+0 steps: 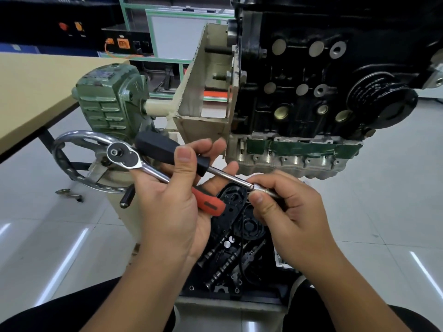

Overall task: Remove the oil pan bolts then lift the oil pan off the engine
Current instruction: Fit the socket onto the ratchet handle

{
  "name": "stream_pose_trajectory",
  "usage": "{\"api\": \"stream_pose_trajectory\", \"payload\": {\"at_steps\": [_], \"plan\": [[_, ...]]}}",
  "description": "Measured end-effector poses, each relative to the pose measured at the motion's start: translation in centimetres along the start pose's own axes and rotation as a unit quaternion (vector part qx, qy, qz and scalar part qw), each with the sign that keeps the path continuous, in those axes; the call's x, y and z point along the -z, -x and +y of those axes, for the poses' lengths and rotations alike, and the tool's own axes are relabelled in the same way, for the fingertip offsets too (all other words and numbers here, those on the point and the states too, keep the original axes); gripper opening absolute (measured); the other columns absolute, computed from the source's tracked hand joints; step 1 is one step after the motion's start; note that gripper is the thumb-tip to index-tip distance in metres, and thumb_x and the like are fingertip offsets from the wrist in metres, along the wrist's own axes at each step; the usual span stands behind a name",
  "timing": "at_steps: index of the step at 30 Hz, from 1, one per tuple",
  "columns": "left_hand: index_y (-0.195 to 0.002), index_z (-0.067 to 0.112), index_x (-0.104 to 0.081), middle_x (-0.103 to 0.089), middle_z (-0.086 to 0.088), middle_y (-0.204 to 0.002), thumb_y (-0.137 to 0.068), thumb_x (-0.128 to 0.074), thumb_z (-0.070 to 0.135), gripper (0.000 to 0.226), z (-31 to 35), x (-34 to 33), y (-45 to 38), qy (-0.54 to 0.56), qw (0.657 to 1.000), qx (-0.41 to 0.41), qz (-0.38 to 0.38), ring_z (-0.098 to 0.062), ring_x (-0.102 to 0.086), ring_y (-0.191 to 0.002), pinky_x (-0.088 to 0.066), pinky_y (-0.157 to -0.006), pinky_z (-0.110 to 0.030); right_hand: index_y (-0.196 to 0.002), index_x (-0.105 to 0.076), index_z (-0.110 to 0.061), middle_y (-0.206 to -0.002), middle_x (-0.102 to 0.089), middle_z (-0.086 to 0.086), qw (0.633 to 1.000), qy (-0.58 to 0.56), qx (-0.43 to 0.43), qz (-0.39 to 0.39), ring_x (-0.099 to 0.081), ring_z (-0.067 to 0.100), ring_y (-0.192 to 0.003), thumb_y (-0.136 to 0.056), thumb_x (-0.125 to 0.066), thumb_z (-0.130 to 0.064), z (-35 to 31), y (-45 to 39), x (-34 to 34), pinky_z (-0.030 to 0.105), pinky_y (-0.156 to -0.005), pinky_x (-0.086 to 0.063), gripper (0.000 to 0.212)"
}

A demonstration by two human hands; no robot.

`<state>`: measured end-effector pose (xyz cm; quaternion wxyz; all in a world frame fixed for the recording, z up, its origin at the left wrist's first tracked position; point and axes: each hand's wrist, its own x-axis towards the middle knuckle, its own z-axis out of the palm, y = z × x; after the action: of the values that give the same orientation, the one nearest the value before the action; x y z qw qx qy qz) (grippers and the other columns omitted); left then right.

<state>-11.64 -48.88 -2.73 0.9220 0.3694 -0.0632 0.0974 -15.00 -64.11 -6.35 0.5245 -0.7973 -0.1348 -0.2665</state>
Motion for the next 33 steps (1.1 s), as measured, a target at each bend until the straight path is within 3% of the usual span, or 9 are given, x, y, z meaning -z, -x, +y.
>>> {"api": "stream_pose_trajectory", "payload": {"at_steps": [4,7,9,12,14,16,22,29,33], "plan": [[-0.134,0.001,-0.05,-0.073,-0.015,-0.1,-0.091,-0.064,0.026,0.052,-0.9,0.6,0.6,-0.001,1.0,0.018,0.02,-0.038,-0.072,-0.107,-0.062,-0.066,-0.045,-0.102,-0.07,-0.037,-0.074,-0.06,-0.018,1.0,0.01,-0.018,0.017,-0.06,0.013,-0.069,-0.095,-0.06,-0.032,0.5,0.6,-0.8,0.033,-0.065,-0.047,0.013],[-0.102,0.015,-0.071,-0.073,-0.012,-0.094,-0.094,-0.063,0.025,0.016,-1.8,1.1,1.0,-0.026,1.0,0.009,0.001,-0.031,-0.074,-0.101,-0.062,-0.076,-0.05,-0.095,-0.075,-0.033,-0.073,-0.063,-0.015,0.998,-0.014,-0.053,0.039,-0.061,0.014,-0.064,-0.093,-0.066,-0.025,0.9,1.0,-1.4,0.031,-0.062,-0.048,0.012],[-0.107,0.002,-0.061,-0.073,-0.017,-0.097,-0.094,-0.064,0.027,0.028,-2.1,1.4,0.7,-0.021,0.999,0.033,-0.007,-0.037,-0.075,-0.098,-0.062,-0.076,-0.051,-0.093,-0.079,-0.022,-0.065,-0.062,-0.006,0.984,-0.135,-0.109,0.049,-0.057,0.015,-0.052,-0.088,-0.072,-0.018,1.0,0.8,-1.4,0.031,-0.052,-0.047,0.009],[-0.12,0.017,-0.053,-0.074,-0.021,-0.106,-0.096,-0.062,0.035,0.032,-2.5,1.9,0.1,-0.087,0.99,0.083,-0.071,-0.039,-0.077,-0.082,-0.062,-0.064,-0.051,-0.081,-0.077,-0.013,-0.055,-0.055,-0.004,0.897,-0.389,-0.185,0.099,-0.045,0.006,-0.04,-0.076,-0.082,-0.014,1.5,-0.6,0.0,0.024,-0.047,-0.046,0.007],[-0.109,0.034,-0.054,-0.076,-0.014,-0.092,-0.097,-0.057,0.049,0.019,-2.9,2.5,-0.1,-0.173,0.971,0.114,-0.121,-0.026,-0.066,-0.049,-0.054,-0.048,-0.035,-0.079,-0.073,-0.013,-0.055,-0.05,-0.008,0.815,-0.522,-0.204,0.147,-0.039,0.001,-0.039,-0.077,-0.086,-0.019,2.1,-1.6,1.5,0.019,-0.051,-0.048,0.014],[-0.113,0.04,-0.056,-0.068,-0.01,-0.07,-0.093,-0.052,0.062,0.029,-3.4,3.2,0.1,-0.199,0.96,0.156,-0.12,-0.016,-0.043,-0.033,-0.039,-0.044,-0.023,-0.079,-0.072,-0.016,-0.059,-0.048,-0.008,0.797,-0.529,-0.21,0.202,-0.042,0.004,-0.044,-0.087,-0.076,-0.032,2.7,-2.4,2.7,0.022,-0.059,-0.053,0.018],[-0.1,0.033,-0.07,-0.063,-0.014,-0.068,-0.097,-0.055,0.052,0.025,-4.6,3.3,0.8,-0.162,0.942,0.264,-0.131,-0.019,-0.049,-0.043,-0.037,-0.042,-0.024,-0.071,-0.054,-0.021,-0.068,-0.045,-0.003,0.718,-0.551,-0.28,0.321,-0.043,0.015,-0.056,-0.096,-0.053,-0.057,4.5,-3.4,3.1,0.038,-0.069,-0.059,0.044],[-0.089,0.015,-0.08,-0.063,-0.01,-0.072,-0.104,-0.05,0.022,0.034,-6.5,2.5,1.4,-0.13,0.937,0.311,-0.096,-0.014,-0.046,-0.056,-0.031,-0.047,-0.024,-0.071,-0.046,-0.017,-0.057,-0.035,-0.005,0.54,-0.718,-0.288,0.332,-0.035,0.013,-0.039,-0.102,-0.049,-0.058,5.2,-3.6,3.3,0.023,-0.041,-0.043,0.051],[-0.106,0.0,-0.076,-0.065,-0.013,-0.09,-0.094,-0.052,0.019,0.033,-6.7,2.0,1.3,-0.006,0.941,0.334,-0.063,-0.014,-0.049,-0.064,-0.035,-0.05,-0.026,-0.067,-0.044,-0.017,-0.051,-0.031,-0.006,0.511,-0.718,-0.296,0.368,-0.029,0.011,-0.033,-0.104,-0.05,-0.052,5.3,-4.3,2.1,0.018,-0.036,-0.036,0.052]]}}
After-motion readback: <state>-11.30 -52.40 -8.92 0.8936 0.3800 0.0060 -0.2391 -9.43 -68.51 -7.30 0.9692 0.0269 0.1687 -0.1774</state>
